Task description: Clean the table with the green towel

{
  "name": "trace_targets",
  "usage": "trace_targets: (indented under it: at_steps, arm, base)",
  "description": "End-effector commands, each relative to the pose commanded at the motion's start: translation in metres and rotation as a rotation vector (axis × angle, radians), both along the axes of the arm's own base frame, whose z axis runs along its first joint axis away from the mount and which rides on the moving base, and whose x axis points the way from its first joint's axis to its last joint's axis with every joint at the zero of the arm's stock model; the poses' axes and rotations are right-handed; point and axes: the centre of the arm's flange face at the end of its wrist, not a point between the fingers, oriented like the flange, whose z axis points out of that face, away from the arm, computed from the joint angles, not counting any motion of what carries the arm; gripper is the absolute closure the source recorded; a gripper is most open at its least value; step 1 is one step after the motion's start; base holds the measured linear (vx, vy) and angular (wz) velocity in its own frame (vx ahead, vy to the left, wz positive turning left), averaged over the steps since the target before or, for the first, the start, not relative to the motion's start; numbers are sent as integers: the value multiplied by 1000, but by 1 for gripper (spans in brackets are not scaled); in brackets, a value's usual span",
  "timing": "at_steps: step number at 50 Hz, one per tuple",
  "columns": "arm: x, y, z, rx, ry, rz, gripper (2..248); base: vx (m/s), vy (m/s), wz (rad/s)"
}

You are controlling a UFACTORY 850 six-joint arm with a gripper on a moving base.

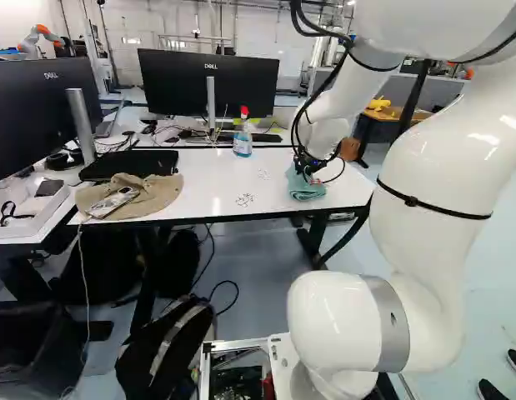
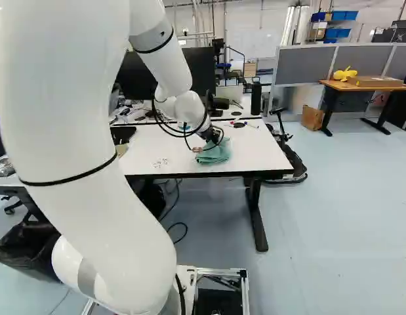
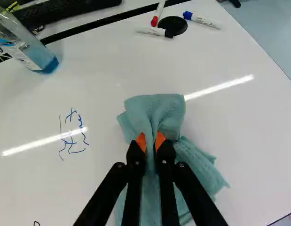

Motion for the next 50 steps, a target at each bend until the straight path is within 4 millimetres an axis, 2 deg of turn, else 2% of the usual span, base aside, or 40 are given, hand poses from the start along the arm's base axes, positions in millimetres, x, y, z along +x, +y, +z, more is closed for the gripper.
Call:
trace_targets:
  at_steps: [17,42,50]
  arm:
    - [0,7,20,-8,-41,14,209]
    - [23,42,50,-17,-105,91,209]
    - [31,54,49,-15,-106,117,209]
  base:
    - [0,0,0]
    - [0,0,0]
    - [0,0,0]
